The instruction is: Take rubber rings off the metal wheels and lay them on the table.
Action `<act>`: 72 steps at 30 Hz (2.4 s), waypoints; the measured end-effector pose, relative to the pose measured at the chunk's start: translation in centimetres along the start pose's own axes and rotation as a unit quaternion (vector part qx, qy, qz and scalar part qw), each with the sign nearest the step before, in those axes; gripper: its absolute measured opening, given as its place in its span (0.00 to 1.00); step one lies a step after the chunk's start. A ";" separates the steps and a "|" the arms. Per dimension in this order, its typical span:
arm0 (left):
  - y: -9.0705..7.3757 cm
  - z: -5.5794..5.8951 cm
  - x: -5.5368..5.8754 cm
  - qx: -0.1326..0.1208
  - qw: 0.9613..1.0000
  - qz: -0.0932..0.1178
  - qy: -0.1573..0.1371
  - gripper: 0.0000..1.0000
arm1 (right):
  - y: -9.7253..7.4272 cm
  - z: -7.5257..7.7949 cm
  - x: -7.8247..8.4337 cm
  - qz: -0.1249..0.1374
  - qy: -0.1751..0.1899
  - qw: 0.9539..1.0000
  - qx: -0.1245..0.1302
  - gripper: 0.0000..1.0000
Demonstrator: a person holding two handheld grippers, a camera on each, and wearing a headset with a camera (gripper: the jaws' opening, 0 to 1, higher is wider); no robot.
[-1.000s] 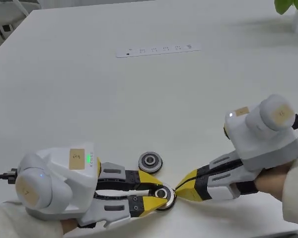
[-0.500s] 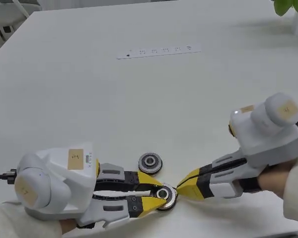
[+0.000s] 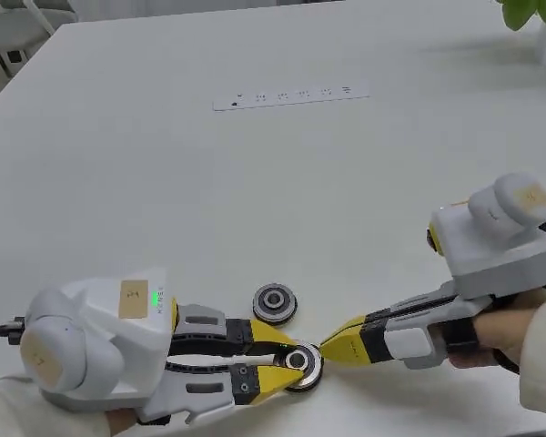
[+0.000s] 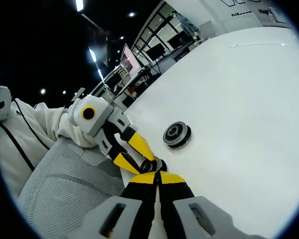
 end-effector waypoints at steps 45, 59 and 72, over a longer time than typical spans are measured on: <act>0.1 0.0 0.0 -0.004 1.000 0.003 -0.005 0.14 | 0.3 -1.2 0.5 -0.080 -0.270 0.959 -0.026 0.18; 0.0 0.0 0.0 -0.005 1.000 0.004 -0.007 0.14 | 0.8 -1.2 0.6 -0.083 -0.295 0.951 -0.038 0.18; 0.0 0.0 0.0 -0.006 1.000 0.005 -0.007 0.14 | 0.6 -0.6 0.4 -0.093 -0.288 0.953 -0.017 0.00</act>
Point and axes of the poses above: the centre of the closed fingertips' face, and the gripper's own axes: y roughly forward along the fingers, z roughly to its right, x roughly out of its underside, the point moved 7 cm from there along -y, roughly backward along the fingers, and after that the axes turned 12 degrees about z, right-handed, at the moved point
